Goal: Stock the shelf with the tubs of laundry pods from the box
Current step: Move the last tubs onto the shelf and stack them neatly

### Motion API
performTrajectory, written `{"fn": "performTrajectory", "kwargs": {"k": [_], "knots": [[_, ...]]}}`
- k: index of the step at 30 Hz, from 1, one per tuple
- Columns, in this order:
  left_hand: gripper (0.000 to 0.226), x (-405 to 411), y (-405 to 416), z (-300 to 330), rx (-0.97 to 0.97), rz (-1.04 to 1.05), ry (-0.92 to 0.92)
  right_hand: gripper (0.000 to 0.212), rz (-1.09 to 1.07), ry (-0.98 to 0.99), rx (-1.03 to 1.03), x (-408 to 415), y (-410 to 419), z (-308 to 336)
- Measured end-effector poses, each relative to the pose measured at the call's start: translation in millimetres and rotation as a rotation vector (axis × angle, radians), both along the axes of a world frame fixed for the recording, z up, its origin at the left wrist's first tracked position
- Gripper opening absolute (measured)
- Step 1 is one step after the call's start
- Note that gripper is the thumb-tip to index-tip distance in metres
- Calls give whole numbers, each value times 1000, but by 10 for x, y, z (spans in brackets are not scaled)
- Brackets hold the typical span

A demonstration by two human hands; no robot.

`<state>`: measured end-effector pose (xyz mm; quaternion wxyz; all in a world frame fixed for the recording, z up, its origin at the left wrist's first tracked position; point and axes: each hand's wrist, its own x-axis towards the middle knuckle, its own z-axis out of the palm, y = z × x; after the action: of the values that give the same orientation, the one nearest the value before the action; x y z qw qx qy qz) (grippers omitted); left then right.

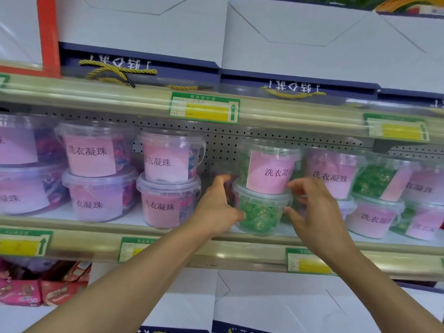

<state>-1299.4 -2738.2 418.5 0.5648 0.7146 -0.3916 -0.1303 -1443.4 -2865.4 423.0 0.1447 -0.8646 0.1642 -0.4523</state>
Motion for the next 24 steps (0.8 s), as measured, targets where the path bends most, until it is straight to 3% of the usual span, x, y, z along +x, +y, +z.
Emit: {"fn": "performTrajectory", "kwargs": {"k": [2, 5, 11, 16, 19, 24], "knots": [[96, 60, -36, 44, 50, -15, -27, 54, 17, -60, 98, -15, 52, 77], [95, 119, -124, 74, 73, -110, -8, 66, 12, -129, 29, 3, 109, 250], [87, 226, -217, 33, 48, -158, 52, 38, -135, 23, -2, 149, -31, 610], [94, 137, -330, 1, 28, -135, 36, 25, -167, -76, -35, 100, 33, 586], [90, -4, -363, -19, -26, -36, 11, 28, -224, -159, -113, 146, 140, 555], [87, -326, -323, -38, -4, 293, -168, 34, -130, -168, -100, 187, 200, 548]]}}
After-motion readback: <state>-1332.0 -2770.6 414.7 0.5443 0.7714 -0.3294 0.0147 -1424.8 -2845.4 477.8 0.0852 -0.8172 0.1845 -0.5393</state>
